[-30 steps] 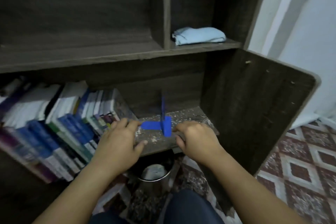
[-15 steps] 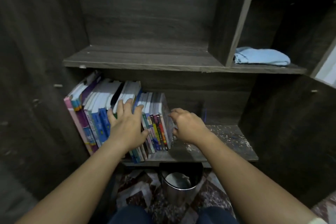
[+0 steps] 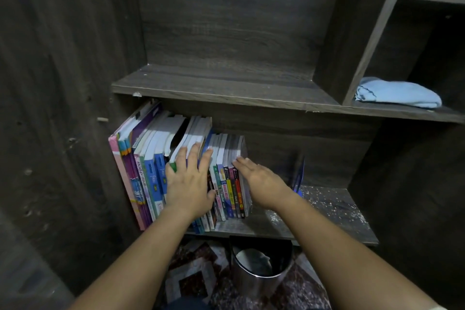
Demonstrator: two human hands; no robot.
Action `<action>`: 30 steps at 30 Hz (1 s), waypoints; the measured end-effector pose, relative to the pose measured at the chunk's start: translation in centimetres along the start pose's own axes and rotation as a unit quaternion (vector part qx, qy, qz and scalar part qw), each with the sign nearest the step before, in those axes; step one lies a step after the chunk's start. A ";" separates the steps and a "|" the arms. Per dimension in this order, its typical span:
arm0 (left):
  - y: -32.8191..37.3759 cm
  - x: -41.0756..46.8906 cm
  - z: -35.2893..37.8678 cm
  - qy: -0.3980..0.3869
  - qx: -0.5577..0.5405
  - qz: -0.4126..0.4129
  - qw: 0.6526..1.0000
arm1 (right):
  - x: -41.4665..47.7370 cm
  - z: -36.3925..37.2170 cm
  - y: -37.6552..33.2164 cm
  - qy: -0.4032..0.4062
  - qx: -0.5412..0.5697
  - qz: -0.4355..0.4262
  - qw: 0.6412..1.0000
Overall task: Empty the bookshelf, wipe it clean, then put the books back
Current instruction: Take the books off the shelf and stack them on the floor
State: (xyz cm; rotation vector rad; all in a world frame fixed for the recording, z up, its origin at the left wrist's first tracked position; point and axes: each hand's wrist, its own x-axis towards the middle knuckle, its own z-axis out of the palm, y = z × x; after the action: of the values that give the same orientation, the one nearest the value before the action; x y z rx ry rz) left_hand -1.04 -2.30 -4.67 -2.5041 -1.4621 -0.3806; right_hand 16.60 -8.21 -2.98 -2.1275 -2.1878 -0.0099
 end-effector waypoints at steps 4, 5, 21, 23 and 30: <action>-0.1 -0.1 0.2 0.007 0.022 0.000 1.000 | -0.3 0.5 0.7 0.029 0.028 0.013 0.999; 0.0 0.0 0.3 0.006 0.027 0.001 1.000 | -0.4 0.7 0.9 0.036 0.034 0.020 0.999; 0.4 0.1 0.5 0.018 0.046 -0.019 0.999 | 1.6 0.6 5.3 0.094 -0.283 -0.150 0.943; 0.9 -0.3 0.8 0.043 0.048 -0.032 0.997 | 1.7 -0.3 6.1 0.143 -0.310 -0.170 0.925; 6.0 -1.4 0.8 0.010 -0.096 0.091 0.991 | -3.0 -4.6 7.4 0.251 -0.254 -0.102 0.929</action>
State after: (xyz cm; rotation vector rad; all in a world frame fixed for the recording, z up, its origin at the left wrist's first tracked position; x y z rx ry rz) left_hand 3.66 -6.12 -6.25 -2.7479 -1.2299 -0.5349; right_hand 24.29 -11.35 0.99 -1.7856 -2.2107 -1.1129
